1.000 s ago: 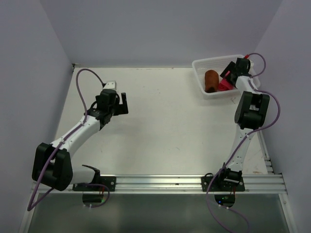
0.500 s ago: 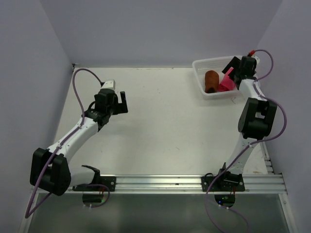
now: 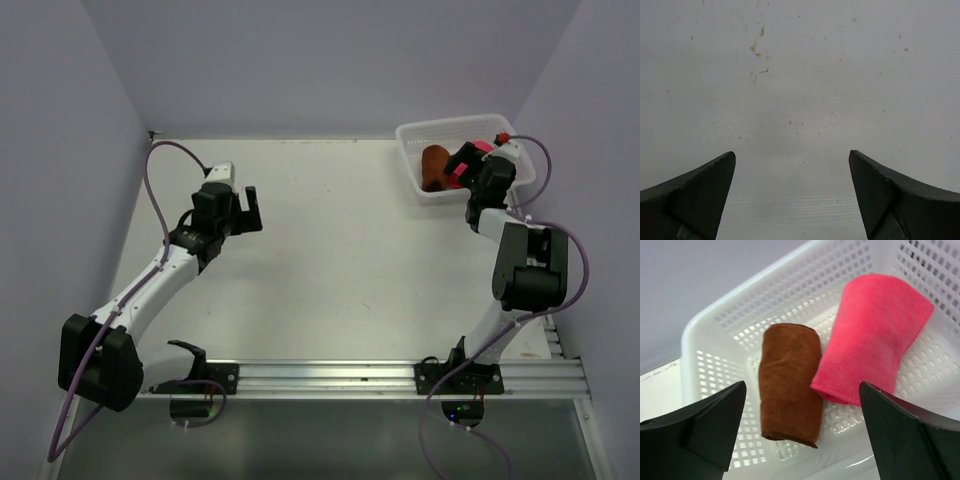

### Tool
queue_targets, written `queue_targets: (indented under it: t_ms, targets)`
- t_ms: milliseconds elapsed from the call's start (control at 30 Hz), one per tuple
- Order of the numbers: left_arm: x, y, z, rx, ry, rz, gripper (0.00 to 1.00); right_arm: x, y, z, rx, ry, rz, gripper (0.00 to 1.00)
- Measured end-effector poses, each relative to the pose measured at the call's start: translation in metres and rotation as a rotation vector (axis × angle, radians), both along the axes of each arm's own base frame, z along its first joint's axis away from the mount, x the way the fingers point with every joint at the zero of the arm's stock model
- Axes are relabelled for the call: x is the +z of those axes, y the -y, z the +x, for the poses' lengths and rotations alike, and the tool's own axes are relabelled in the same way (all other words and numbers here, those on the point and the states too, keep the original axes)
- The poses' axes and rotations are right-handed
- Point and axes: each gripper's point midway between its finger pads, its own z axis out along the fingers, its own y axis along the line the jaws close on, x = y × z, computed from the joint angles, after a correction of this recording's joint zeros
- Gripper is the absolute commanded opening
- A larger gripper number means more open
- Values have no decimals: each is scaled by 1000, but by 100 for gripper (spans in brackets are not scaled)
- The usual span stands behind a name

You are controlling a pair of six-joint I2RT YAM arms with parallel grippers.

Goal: Roll the towels
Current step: Place the rolled towel into the container

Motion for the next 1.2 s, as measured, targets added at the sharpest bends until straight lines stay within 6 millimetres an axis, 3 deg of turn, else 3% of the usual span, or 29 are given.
queue_targets:
  t_ms: [133,267,467,600,933,1067,1200]
  targets:
    - [11,-1,-1,2,30,-9,100,24,-23,-8,60,78,-63,99]
    - [22,-3,-3,9,62,-15,100,54,-56,-31,128,134,-142,99]
    - [35,-5,-5,15,99,-24,100,116,-146,-81,305,198,-194,99]
    - [51,-6,-9,14,145,-40,100,123,-187,-118,423,125,-145,99]
    - [86,-12,-20,20,264,-71,100,76,-207,-167,523,-251,-34,99]
    - [85,-13,-25,38,277,-29,100,73,-206,-183,497,-300,-48,99]
    - [85,-3,-36,2,287,-23,100,83,-198,-198,465,-292,-64,99]
